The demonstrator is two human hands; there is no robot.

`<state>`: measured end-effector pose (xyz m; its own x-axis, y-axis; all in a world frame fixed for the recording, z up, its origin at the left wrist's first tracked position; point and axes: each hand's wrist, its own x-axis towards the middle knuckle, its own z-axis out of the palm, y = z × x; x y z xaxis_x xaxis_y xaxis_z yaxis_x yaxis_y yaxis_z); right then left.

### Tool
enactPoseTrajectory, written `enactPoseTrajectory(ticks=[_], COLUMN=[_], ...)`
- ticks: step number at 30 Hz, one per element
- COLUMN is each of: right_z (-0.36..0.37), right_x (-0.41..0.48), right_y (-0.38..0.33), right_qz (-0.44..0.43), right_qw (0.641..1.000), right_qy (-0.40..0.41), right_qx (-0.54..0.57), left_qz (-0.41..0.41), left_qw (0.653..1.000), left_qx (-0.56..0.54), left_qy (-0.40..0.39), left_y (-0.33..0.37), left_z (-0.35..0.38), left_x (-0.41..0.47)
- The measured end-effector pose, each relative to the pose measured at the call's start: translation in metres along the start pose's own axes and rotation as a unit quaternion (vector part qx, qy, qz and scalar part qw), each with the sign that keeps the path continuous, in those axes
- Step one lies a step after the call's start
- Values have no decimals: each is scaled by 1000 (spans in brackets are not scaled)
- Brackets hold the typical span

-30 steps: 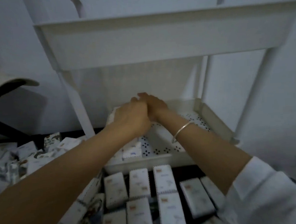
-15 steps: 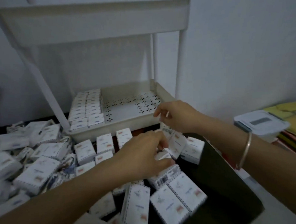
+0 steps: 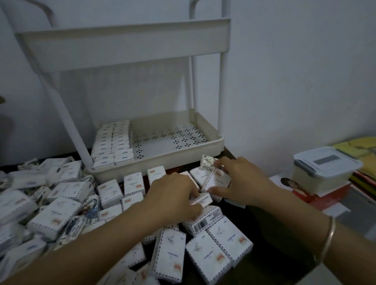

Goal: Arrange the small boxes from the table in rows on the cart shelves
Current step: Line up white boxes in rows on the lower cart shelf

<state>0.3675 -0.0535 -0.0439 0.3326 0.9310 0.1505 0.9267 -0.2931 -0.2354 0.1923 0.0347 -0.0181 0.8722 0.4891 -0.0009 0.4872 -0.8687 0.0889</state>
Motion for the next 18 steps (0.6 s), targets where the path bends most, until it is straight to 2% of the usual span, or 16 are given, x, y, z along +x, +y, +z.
enactPoseTrajectory(ticks=[3,7,12,15,18], right_z=[2,3,0,-3,-5], right_x=[1,3,9,12,20], right_y=[1,2,2,-5,-15], right_qz=[7,41,71,67,59], right_qw=[1000,988,935,898,866], right_qy=[-1,47,63,45,14], right_qx=[26,142,342,433,497], left_qz=[-26,-42,-79,-141,-214], left_qw=[999,991,951,906,814], left_qx=[-32,-123,-292,-394,-539], left_qy=[9,36,71,62,34], left_y=[-2,-5,-19,-29,-40], left_z=[4,3,-6,-14,-23], left_x=[-1,-6,-8,-10,-12])
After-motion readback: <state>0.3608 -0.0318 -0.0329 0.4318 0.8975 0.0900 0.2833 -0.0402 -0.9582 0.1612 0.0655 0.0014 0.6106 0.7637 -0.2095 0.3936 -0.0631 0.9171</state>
